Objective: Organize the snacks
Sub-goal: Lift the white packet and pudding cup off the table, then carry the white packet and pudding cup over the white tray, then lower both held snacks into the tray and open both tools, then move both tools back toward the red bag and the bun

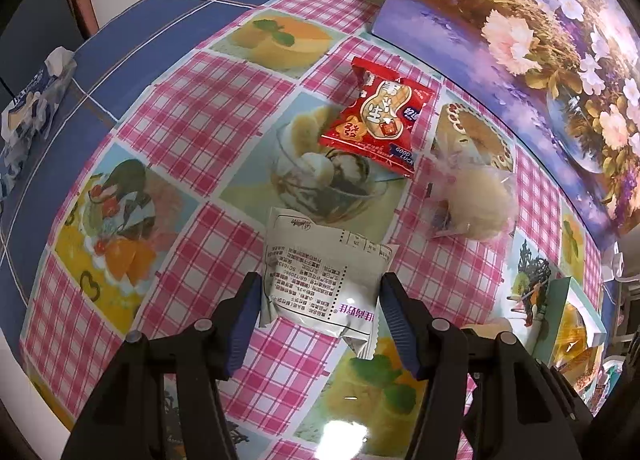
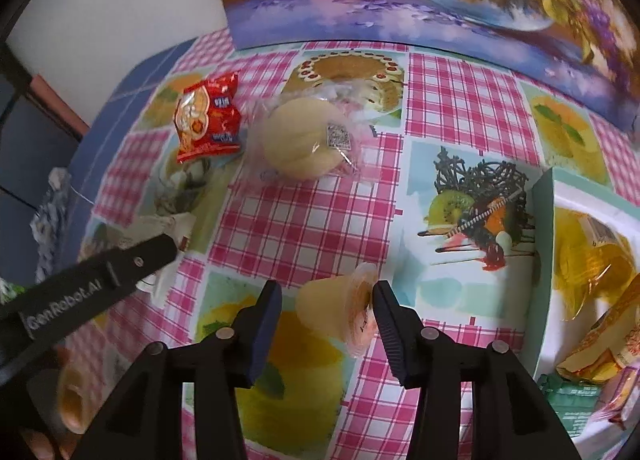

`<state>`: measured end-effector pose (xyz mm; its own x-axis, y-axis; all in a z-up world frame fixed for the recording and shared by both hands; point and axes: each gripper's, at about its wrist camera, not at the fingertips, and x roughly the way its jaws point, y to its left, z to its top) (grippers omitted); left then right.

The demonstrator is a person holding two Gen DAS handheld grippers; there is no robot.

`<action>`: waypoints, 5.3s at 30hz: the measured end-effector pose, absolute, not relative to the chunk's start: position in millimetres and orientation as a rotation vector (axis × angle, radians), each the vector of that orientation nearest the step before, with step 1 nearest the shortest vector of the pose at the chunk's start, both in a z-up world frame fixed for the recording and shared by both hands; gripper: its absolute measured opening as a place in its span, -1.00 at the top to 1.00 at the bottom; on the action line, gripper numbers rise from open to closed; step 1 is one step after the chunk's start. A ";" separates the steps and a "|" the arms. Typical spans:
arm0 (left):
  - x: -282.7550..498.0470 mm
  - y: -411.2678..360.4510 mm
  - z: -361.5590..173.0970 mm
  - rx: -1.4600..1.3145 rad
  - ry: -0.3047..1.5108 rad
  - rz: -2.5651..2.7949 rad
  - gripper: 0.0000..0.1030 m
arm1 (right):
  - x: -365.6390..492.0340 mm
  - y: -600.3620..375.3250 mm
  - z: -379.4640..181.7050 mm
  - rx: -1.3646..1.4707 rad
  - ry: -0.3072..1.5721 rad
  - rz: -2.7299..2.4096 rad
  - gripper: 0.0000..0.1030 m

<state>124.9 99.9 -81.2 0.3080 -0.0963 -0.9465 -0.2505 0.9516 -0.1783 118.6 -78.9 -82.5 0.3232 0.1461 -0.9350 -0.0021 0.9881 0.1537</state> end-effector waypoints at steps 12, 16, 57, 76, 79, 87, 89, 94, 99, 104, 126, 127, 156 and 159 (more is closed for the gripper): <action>125.1 101.4 -86.0 -0.336 1.266 0.106 -0.20 | 115.1 -71.7 -97.9 0.038 1.253 0.051 0.04; 124.6 101.7 -86.2 -0.345 1.265 0.108 -0.20 | 113.1 -73.2 -98.0 0.036 1.249 0.043 0.05; 95.3 -100.8 8.3 0.072 1.062 -0.239 -0.20 | 33.0 -313.9 32.2 0.496 0.914 -0.421 0.20; 76.9 -181.7 -29.0 0.234 1.124 -0.293 -0.20 | 11.7 -370.0 2.1 0.613 0.968 -0.491 0.20; 75.6 -184.8 -29.6 0.234 1.121 -0.298 -0.20 | 13.3 -369.8 -2.7 0.619 0.979 -0.481 0.20; 76.3 -193.7 -40.7 0.226 1.148 -0.339 -0.21 | 15.6 -374.1 -16.2 0.637 1.007 -0.482 0.20; 76.3 -196.5 -42.5 0.223 1.149 -0.348 -0.21 | 16.4 -375.3 -19.6 0.643 1.014 -0.479 0.20; 76.5 -202.4 -47.3 0.226 1.156 -0.366 -0.21 | 19.9 -373.2 -23.1 0.629 1.025 -0.472 0.20; 77.0 -204.2 -51.4 0.226 1.171 -0.373 -0.21 | 23.8 -369.4 -25.8 0.613 1.037 -0.467 0.19; 78.5 -202.0 -51.9 0.219 1.184 -0.368 -0.34 | 25.7 -367.8 -26.0 0.599 1.045 -0.466 0.19; 92.2 -163.5 -22.0 0.108 1.158 -0.293 -0.42 | 31.3 -361.1 -24.8 0.538 1.068 -0.470 0.00; 93.5 -160.1 -21.0 0.098 1.157 -0.285 -0.42 | 31.7 -360.3 -24.4 0.533 1.068 -0.469 -0.01; 125.9 -22.6 -21.9 -0.121 1.124 0.082 -0.78 | 52.1 -317.3 -16.5 0.393 1.049 -0.381 -1.00; 126.8 -8.4 -19.2 -0.135 1.117 0.103 -0.78 | 56.4 -306.0 -14.8 0.366 1.052 -0.360 -1.00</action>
